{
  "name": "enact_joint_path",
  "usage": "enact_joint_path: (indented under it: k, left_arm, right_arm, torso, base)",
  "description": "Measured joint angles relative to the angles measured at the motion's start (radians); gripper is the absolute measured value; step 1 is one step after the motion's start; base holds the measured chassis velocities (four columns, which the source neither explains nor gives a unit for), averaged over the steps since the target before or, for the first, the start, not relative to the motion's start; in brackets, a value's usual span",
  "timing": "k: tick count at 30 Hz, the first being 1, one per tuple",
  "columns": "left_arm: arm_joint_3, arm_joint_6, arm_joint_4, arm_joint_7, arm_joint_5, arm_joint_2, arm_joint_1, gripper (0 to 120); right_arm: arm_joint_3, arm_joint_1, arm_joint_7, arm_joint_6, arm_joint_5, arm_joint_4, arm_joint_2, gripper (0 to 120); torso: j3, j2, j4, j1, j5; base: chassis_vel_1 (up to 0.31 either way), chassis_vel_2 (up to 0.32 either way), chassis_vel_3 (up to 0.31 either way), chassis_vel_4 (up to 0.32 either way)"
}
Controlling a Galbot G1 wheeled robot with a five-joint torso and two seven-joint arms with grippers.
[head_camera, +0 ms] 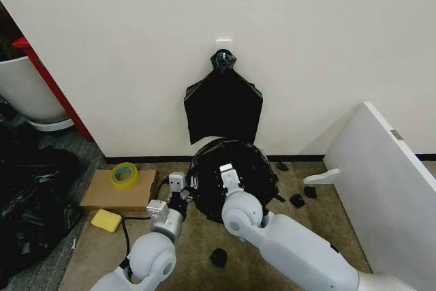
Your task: Place the garbage bag over the trash bin.
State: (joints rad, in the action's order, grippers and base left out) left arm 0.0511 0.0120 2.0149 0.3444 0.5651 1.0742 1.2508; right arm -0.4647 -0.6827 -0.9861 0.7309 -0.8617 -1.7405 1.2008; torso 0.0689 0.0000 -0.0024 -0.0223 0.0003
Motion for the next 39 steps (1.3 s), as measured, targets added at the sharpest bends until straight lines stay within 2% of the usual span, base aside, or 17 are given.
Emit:
enact_joint_path:
  k: [6, 10, 15, 22, 26, 35, 37, 39]
  left_arm:
    - [0.0, 0.001, 0.004, 0.0, 0.0, 0.001, 0.002, 0]
    - [-0.001, 0.001, 0.005, 0.0, 0.0, -0.001, 0.003, 0]
    - [0.002, 0.001, 0.003, 0.0, 0.0, -0.006, 0.003, 0]
    - [0.002, 0.0, 0.001, 0.0, 0.001, -0.003, 0.003, 0]
    - [0.003, 0.0, 0.005, 0.001, 0.002, -0.001, 0.002, 0]
    - [0.006, 0.0, 0.01, 0.0, 0.002, -0.003, 0.007, 0]
    - [0.006, 0.0, 0.006, 0.001, 0.002, -0.001, 0.006, 0]
    - [0.005, 0.0, 0.004, 0.001, 0.002, 0.0, 0.006, 0]
  right_arm:
    - [-0.019, -0.018, 0.04, -0.006, 0.132, 0.038, -0.023, 0]
    - [-0.018, -0.023, 0.084, -0.052, 0.224, 0.046, -0.029, 0]
    - [-0.014, -0.025, 0.11, -0.101, 0.235, 0.002, -0.03, 0]
    - [-0.035, -0.034, 0.107, -0.104, 0.199, -0.045, -0.031, 0]
    - [-0.041, -0.035, 0.072, -0.056, 0.198, 0.0, -0.023, 0]
    - [-0.022, -0.036, 0.068, -0.042, 0.263, 0.035, -0.037, 0]
    - [-0.018, -0.039, 0.071, -0.058, 0.281, 0.03, -0.038, 0]
    - [-0.019, -0.045, 0.106, -0.123, 0.3, 0.014, -0.039, 0]
  torso:
    - [0.0, 0.0, -0.0002, 0.0, -0.0001]
    - [0.0, 0.0, -0.0002, 0.0, 0.0]
    - [0.0, 0.0, 0.0, 0.0, -0.0001]
    - [0.0, 0.0, -0.0001, 0.0, -0.0001]
    - [0.0, 0.0, -0.0001, 0.0, -0.0001]
    - [0.0, 0.0, -0.0001, 0.0, -0.0001]
    - [0.0, 0.0, -0.0001, 0.0, -0.0001]
    - [0.0, 0.0, -0.0002, 0.0, -0.0001]
  base:
    - [0.0, 0.0, 0.0, 0.0]
    - [0.0, 0.0, 0.0, 0.0]
    - [0.0, 0.0, 0.0, 0.0]
    - [0.0, 0.0, 0.0, 0.0]
    - [0.0, 0.0, 0.0, 0.0]
    - [0.0, 0.0, 0.0, 0.0]
    - [0.0, 0.0, 0.0, 0.0]
    - [0.0, 0.0, 0.0, 0.0]
